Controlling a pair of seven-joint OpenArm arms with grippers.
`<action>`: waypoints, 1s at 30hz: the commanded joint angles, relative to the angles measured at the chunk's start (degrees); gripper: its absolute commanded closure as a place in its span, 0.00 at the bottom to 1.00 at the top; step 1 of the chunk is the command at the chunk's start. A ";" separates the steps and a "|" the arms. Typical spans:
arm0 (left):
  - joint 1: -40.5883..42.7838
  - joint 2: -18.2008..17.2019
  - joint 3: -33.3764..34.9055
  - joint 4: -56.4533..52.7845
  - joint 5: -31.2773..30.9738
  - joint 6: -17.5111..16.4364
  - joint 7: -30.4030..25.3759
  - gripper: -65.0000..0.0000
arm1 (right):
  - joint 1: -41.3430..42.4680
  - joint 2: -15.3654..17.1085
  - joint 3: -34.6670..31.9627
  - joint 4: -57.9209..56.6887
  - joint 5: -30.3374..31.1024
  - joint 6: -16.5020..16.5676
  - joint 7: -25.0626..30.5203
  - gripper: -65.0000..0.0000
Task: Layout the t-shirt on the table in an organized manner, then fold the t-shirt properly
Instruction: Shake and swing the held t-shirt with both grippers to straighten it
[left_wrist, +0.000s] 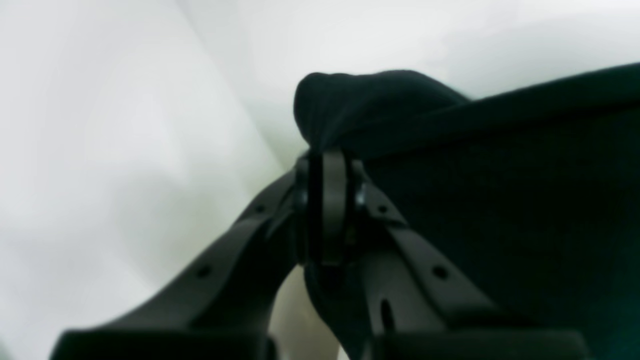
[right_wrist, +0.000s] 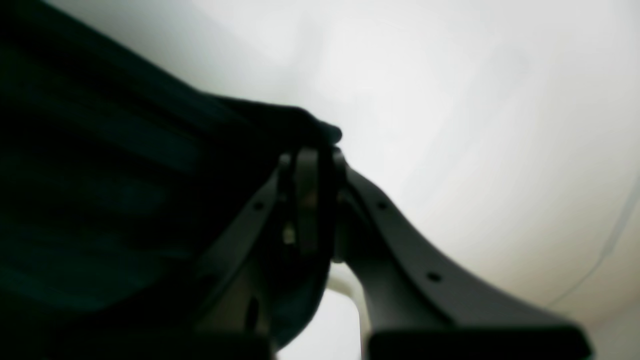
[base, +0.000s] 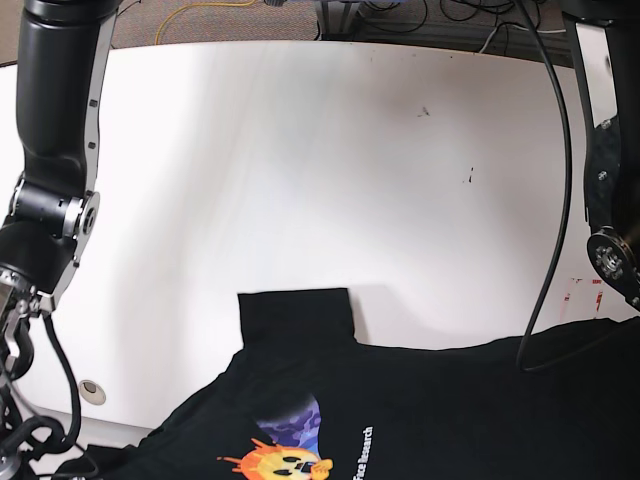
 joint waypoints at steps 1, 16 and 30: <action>1.02 -1.03 -0.58 1.94 2.91 0.67 0.69 1.00 | -1.90 0.96 2.60 3.29 -3.05 -0.90 -2.15 1.00; 25.37 -0.85 -0.75 13.28 -1.39 -0.52 1.22 1.00 | -25.73 0.70 10.25 17.53 -3.05 1.03 -3.38 1.00; 25.28 3.98 -0.05 9.94 -1.31 -0.52 -1.94 1.00 | -21.42 -1.68 7.09 7.95 -3.49 1.03 -0.21 1.00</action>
